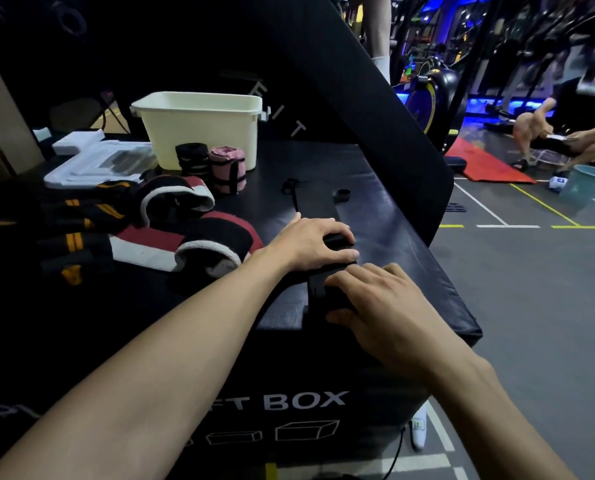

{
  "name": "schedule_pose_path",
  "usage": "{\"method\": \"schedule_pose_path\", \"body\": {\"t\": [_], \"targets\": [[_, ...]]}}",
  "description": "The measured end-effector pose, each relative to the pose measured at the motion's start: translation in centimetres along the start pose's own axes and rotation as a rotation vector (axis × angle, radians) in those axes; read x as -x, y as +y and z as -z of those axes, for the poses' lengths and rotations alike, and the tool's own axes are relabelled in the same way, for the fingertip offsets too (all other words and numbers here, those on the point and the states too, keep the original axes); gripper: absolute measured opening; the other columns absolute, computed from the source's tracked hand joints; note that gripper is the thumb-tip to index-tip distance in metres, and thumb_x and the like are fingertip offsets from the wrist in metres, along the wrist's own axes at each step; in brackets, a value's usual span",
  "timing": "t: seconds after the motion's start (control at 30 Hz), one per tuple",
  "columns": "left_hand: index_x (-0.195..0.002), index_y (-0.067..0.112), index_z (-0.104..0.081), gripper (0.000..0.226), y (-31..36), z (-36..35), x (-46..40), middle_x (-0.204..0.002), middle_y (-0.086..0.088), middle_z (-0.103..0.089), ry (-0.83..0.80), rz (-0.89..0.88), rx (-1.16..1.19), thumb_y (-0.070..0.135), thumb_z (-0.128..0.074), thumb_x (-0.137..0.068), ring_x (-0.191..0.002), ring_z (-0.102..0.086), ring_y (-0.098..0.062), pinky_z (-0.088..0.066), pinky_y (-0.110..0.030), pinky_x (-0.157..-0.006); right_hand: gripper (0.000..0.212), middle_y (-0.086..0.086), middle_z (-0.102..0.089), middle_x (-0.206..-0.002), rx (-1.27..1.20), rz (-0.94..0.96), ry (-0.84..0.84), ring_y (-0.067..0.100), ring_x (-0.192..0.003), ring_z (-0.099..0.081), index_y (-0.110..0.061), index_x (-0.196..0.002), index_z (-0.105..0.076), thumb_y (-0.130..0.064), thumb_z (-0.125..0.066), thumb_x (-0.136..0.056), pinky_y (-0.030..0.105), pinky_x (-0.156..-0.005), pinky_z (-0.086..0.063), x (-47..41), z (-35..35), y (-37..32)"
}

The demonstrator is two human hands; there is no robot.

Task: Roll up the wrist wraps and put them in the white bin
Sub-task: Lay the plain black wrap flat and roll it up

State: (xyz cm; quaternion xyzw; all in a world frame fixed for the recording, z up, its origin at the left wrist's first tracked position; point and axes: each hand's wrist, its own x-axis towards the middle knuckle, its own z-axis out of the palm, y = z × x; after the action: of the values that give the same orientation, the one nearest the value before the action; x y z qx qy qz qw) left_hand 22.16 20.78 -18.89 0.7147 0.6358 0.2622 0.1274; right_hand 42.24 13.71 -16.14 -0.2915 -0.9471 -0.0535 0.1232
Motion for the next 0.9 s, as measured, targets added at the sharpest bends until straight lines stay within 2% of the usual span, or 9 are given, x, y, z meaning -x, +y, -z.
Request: {"method": "schedule_pose_path", "body": {"t": [0.13,0.23,0.43,0.5,0.6,0.67,0.73,0.8,0.9], "targets": [[-0.115,0.046,-0.066,0.041,0.3,0.0,1.1,-0.142,0.022,-0.059,-0.044,-0.025,-0.002,0.072,-0.063,-0.083,-0.140,-0.046,-0.006,-0.001,-0.054,-0.125,0.029,-0.011,-0.064,-0.115,-0.134,-0.004,-0.084,0.015,-0.112,-0.054,-0.027,-0.117,-0.061,-0.048,-0.057,-0.098,0.037,-0.093,-0.037,0.2,1.1,-0.1],[-0.118,0.045,-0.065,0.039,0.5,-0.1,1.8,-0.144,0.022,-0.058,-0.056,-0.049,-0.023,0.069,-0.063,-0.087,-0.142,-0.045,-0.006,-0.004,-0.054,-0.124,0.031,-0.010,-0.062,-0.120,-0.214,-0.033,-0.135,0.015,-0.116,-0.052,-0.028,-0.123,-0.061,-0.047,-0.054,-0.100,0.040,-0.097,-0.039,0.5,1.3,-0.4],[-0.117,0.050,-0.062,0.039,0.3,0.0,1.8,-0.142,0.027,-0.057,-0.076,-0.061,-0.038,0.073,-0.052,-0.087,-0.141,-0.045,-0.004,-0.006,-0.057,-0.124,0.042,-0.003,-0.053,-0.117,-0.208,-0.097,-0.063,0.024,-0.106,-0.051,-0.025,-0.124,-0.062,-0.049,-0.038,-0.100,0.044,-0.089,-0.042,1.1,0.1,-1.5],[-0.119,0.051,-0.060,0.043,0.3,0.1,1.7,-0.145,0.028,-0.054,-0.107,-0.060,-0.040,0.075,-0.048,-0.085,-0.145,-0.039,-0.002,-0.004,-0.056,-0.125,0.052,-0.003,-0.048,-0.119,-0.211,-0.111,-0.033,0.023,-0.105,-0.047,-0.026,-0.122,-0.063,-0.055,-0.029,-0.095,0.042,-0.084,-0.040,1.3,-0.4,-1.7],[-0.120,0.050,-0.059,0.035,0.4,0.4,1.5,-0.151,0.024,-0.050,-0.136,-0.054,-0.065,0.069,-0.052,-0.091,-0.150,-0.030,-0.001,-0.004,-0.057,-0.126,0.062,-0.006,-0.046,-0.121,-0.195,-0.109,-0.005,0.021,-0.108,-0.040,-0.030,-0.125,-0.061,-0.060,-0.020,-0.091,0.037,-0.083,-0.034,1.5,-0.9,-1.5],[-0.115,0.049,-0.059,0.031,0.7,0.6,1.3,-0.144,0.021,-0.057,-0.132,-0.037,-0.086,0.067,-0.054,-0.091,-0.147,-0.036,-0.004,-0.014,-0.058,-0.125,0.054,-0.007,-0.047,-0.117,-0.189,-0.101,-0.008,0.019,-0.108,-0.039,-0.030,-0.128,-0.061,-0.056,-0.029,-0.094,0.037,-0.085,-0.035,1.6,-0.9,-1.5],[-0.107,0.048,-0.062,0.028,1.4,0.5,1.0,-0.125,0.021,-0.067,-0.086,0.002,-0.090,0.068,-0.057,-0.087,-0.127,-0.055,-0.010,-0.035,-0.053,-0.116,0.047,-0.008,-0.050,-0.110,-0.172,-0.089,0.043,0.016,-0.105,-0.041,-0.029,-0.128,-0.063,-0.051,-0.039,-0.095,0.036,-0.083,-0.037,1.8,-1.0,-1.5],[-0.101,0.049,-0.064,0.027,1.9,0.4,0.6,-0.110,0.021,-0.070,-0.030,0.039,-0.093,0.068,-0.059,-0.082,-0.109,-0.062,-0.012,-0.047,-0.048,-0.103,0.043,-0.010,-0.055,-0.103,-0.145,-0.070,0.128,0.013,-0.098,-0.045,-0.030,-0.126,-0.064,-0.047,-0.043,-0.093,0.033,-0.078,-0.039,1.8,-1.2,-1.5],[-0.104,0.053,-0.063,0.024,1.7,0.6,0.3,-0.117,0.024,-0.070,-0.029,0.056,-0.112,0.064,-0.056,-0.084,-0.111,-0.062,-0.011,-0.051,-0.046,-0.098,0.030,-0.013,-0.058,-0.095,-0.096,-0.007,0.218,0.012,-0.089,-0.054,-0.032,-0.117,-0.064,-0.044,-0.047,-0.095,0.033,-0.077,-0.038,1.8,-1.4,-1.1]]}}
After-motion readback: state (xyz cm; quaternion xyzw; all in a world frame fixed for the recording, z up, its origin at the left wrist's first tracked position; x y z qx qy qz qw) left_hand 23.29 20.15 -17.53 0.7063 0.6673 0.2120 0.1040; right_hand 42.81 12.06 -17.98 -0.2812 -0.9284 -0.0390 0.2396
